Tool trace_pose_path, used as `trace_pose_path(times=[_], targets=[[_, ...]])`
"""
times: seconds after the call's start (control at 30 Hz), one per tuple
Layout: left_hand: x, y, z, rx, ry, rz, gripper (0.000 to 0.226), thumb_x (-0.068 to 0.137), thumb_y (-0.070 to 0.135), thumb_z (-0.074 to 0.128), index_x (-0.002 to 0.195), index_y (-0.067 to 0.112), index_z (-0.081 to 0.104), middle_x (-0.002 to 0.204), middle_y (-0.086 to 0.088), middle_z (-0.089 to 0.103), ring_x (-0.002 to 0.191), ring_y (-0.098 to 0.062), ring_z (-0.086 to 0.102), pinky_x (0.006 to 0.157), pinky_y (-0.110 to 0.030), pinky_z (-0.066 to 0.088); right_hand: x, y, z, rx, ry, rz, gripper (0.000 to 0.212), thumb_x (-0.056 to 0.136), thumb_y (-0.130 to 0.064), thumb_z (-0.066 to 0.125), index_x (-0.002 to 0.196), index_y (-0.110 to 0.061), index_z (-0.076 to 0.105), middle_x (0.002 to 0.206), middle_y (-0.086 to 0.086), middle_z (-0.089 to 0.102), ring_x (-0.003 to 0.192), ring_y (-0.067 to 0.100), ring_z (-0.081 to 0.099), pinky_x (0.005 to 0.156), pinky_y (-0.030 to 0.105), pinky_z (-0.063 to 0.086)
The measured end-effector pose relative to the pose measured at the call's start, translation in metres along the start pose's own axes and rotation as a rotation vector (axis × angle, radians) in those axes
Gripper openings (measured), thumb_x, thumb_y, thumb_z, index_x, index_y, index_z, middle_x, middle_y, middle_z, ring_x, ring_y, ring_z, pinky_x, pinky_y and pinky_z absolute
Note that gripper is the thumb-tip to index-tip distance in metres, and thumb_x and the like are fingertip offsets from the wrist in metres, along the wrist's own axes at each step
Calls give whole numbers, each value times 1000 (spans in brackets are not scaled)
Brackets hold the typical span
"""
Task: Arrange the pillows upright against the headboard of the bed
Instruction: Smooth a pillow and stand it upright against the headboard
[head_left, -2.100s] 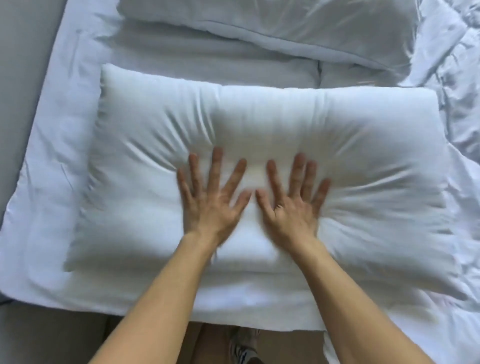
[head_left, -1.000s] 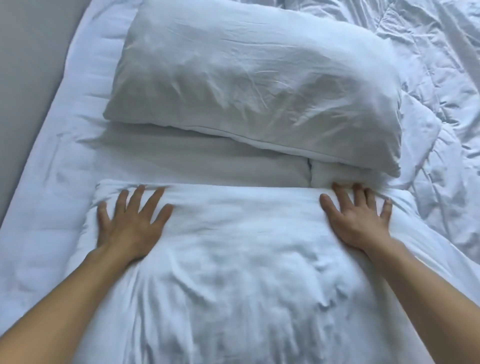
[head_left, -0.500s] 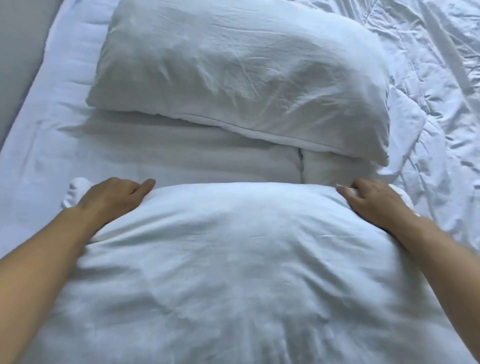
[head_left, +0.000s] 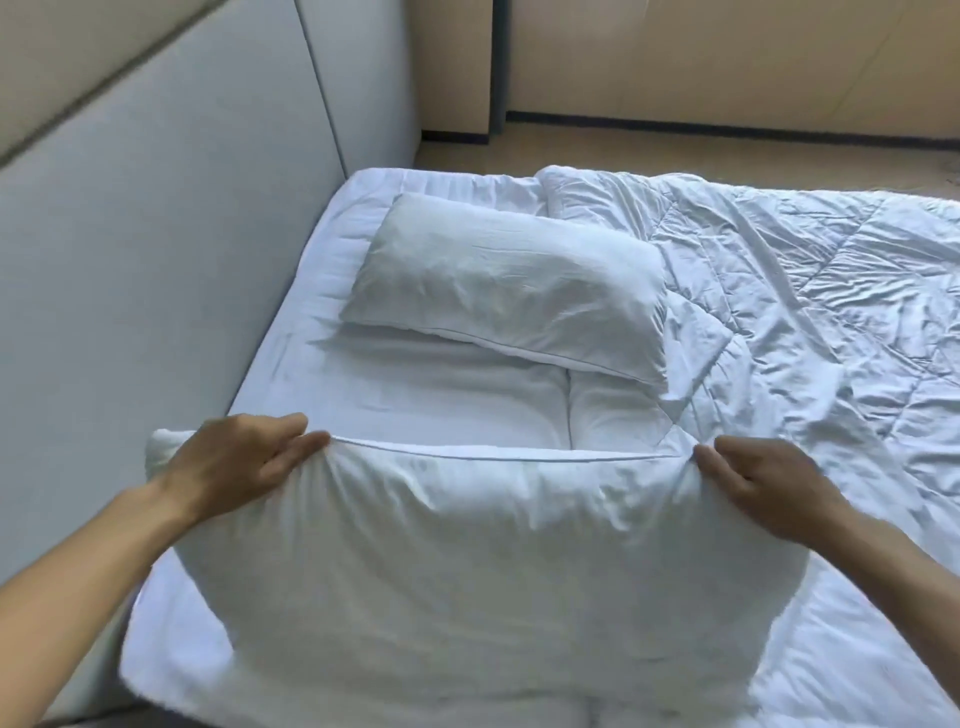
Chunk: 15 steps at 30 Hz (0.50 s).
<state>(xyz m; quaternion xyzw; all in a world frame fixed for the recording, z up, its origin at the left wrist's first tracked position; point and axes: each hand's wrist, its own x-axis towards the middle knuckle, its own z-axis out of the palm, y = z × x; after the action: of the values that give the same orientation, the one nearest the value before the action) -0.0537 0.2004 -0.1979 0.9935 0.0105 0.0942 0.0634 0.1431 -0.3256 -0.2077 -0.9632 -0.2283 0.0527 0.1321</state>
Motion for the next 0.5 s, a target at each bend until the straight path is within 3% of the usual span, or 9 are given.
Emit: trace_pose_path(times=[0.1,0.2,0.3,0.37,0.5], targets=[[-52,23,-48,36,148,28,63,102,62,26,62,15,41,48,-2,45,41,-32,49,42,-30,34,-56,-19,-41,-41,233,90,59,95,-59,32,66,-12,53,65,5,66,73,35,68,61,38,46],[-84,36,-44,131,94,76,67,103,61,19,64,15,47,52,0,54,42,-30,56,40,-29,35,-82,-34,-39,-240,44,86,62,97,-65,27,68,-16,53,76,8,70,80,34,70,67,39,48],[-94,40,-22,168,84,88,65,104,60,20,67,15,49,58,-1,54,46,-29,59,38,-30,38,-83,-29,-28,-260,38,8,57,95,-67,25,65,-20,42,69,7,63,72,34,67,57,39,44],[-101,43,-10,212,107,93,58,105,53,29,69,14,53,62,-5,52,50,-30,58,40,-34,41,-90,-22,-12,-367,70,-89,50,94,-58,34,66,-18,45,63,5,57,65,33,64,53,38,45],[-102,33,2,256,186,110,46,103,43,45,71,11,57,66,-8,50,59,-33,53,56,-43,41,-93,13,14,-511,41,-229,36,97,-41,53,78,-13,63,71,8,52,71,33,51,60,43,44]])
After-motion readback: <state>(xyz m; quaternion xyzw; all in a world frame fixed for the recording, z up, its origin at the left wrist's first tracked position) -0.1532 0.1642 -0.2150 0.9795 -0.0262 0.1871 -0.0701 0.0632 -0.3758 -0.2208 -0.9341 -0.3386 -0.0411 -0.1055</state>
